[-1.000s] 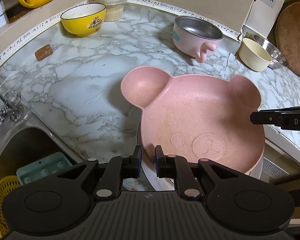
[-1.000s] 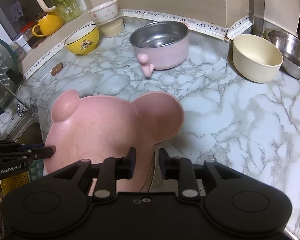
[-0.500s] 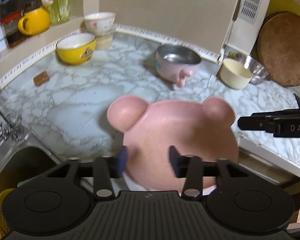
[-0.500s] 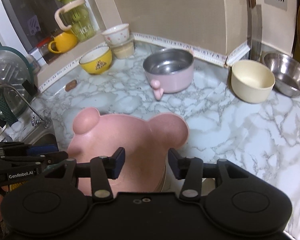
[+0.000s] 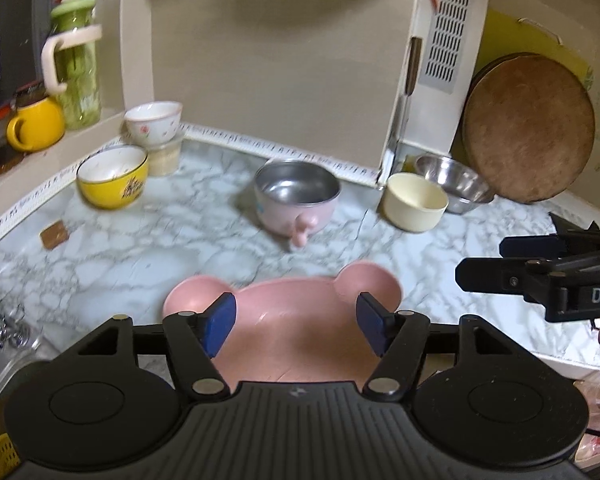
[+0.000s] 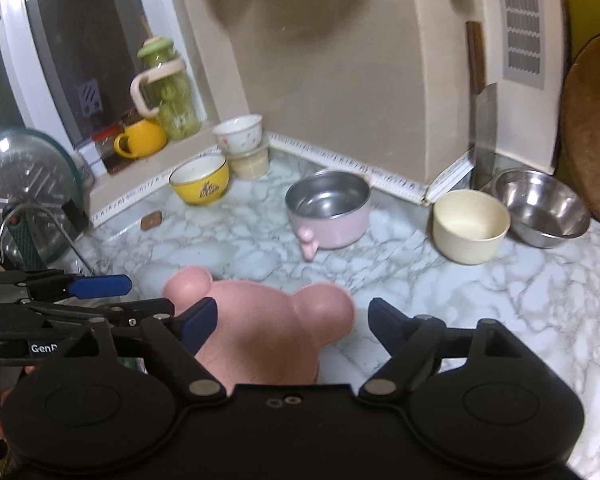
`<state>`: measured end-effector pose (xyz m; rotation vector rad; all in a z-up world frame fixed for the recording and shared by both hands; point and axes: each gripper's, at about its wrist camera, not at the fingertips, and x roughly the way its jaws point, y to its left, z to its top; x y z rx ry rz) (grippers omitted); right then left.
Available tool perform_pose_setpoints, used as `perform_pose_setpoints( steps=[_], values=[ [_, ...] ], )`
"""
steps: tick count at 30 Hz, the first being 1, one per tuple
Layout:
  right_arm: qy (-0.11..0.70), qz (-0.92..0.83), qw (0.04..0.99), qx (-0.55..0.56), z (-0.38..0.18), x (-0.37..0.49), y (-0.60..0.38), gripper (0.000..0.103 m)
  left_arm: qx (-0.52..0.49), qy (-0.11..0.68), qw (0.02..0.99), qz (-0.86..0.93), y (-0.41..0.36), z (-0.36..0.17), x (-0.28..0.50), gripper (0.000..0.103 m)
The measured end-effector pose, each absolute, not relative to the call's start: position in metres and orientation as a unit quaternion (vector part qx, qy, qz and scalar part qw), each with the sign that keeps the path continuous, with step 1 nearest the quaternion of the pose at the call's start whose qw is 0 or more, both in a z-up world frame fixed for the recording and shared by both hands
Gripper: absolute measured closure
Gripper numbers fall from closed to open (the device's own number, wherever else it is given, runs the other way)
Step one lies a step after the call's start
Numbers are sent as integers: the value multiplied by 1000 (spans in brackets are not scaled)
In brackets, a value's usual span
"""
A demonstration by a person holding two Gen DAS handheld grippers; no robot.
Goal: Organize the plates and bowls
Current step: 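Open both grippers and release the pink plate, then move both grippers to the stainless steel bowl beside the wooden cutting board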
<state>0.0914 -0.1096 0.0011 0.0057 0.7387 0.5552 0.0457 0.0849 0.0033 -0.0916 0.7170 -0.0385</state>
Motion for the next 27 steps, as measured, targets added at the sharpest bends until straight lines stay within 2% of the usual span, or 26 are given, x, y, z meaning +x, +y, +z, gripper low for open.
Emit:
perform_pose_setpoints(
  steps=[3,6,7,17,27],
  values=[
    [340,263,903,3,9,88,-119,12,-44,337,940,-25,75,11,49,36],
    [318,256,913,-1,15,85,-129,3,-38,317,947,-28,62,19,53,26],
    [311,252,916,-2,17,85,-132,1,-35,310,950,-30,58,21,55,25],
    [269,219,938,-9,31,106,-175,0,-21,269,961,-62,1,39,97,22],
    [248,164,955,-8,31,160,-239,0,-10,281,957,-76,-65,35,177,22]
  ],
)
